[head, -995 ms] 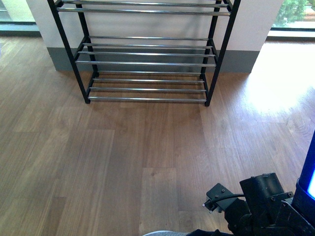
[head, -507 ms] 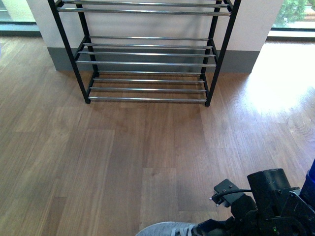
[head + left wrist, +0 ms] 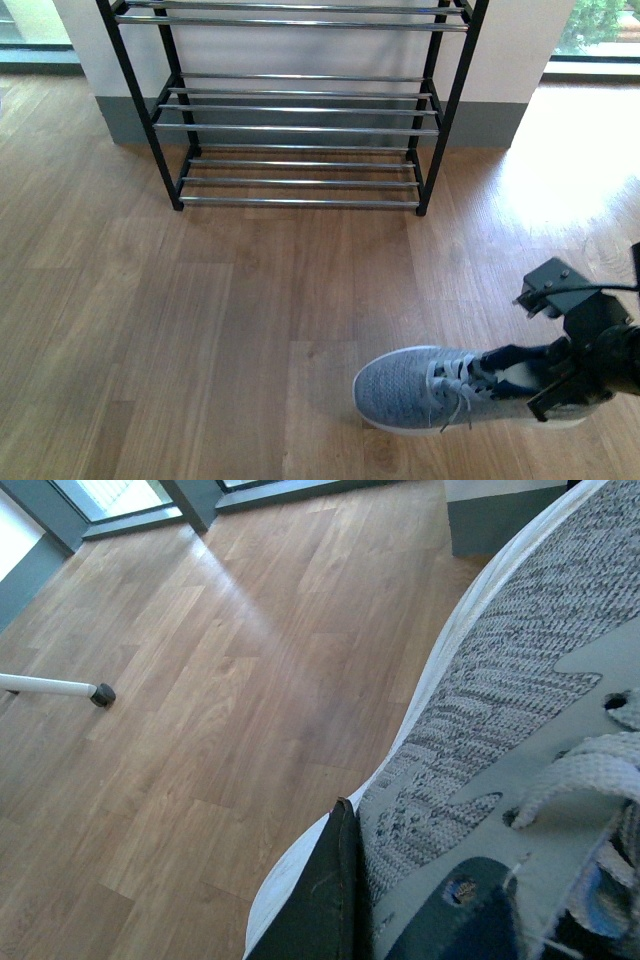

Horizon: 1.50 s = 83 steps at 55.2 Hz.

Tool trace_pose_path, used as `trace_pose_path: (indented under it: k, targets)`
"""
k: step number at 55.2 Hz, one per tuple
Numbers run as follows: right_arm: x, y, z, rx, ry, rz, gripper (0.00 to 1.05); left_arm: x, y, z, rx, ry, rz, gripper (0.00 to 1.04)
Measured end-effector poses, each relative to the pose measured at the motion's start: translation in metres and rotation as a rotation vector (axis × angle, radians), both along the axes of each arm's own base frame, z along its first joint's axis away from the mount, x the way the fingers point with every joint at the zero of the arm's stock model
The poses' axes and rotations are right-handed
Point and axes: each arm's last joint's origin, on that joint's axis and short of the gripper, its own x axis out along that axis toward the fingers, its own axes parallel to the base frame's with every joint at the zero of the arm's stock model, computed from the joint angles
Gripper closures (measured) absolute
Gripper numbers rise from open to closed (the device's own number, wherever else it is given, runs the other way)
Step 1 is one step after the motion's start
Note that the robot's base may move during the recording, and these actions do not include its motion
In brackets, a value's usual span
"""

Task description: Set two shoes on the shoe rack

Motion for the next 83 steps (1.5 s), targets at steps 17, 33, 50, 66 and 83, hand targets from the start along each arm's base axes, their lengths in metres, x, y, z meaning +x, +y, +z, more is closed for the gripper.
trace_pose_path:
  k: [17,33,50,66,83]
  targets:
    - [-0.028,-0.025,0.103,-0.049,-0.309,-0.013,0.98,0.000,0.000,0.000,0.000,0.000,0.000,1.03]
    - [-0.083,-0.012,0.179,0.039,-0.591,-0.009,0.98,0.000,0.000,0.000,0.000,0.000,0.000,1.03]
    - [-0.166,0.017,0.194,0.100,-0.697,0.062,0.98,0.000,0.000,0.000,0.000,0.000,0.000,1.03]
    - [-0.190,0.022,0.185,0.175,-0.797,0.077,0.98,0.000,0.000,0.000,0.000,0.000,-0.001,1.03]
    - [-0.189,0.025,0.184,0.285,-0.791,0.030,0.98,0.000,0.000,0.000,0.000,0.000,0.000,1.03]
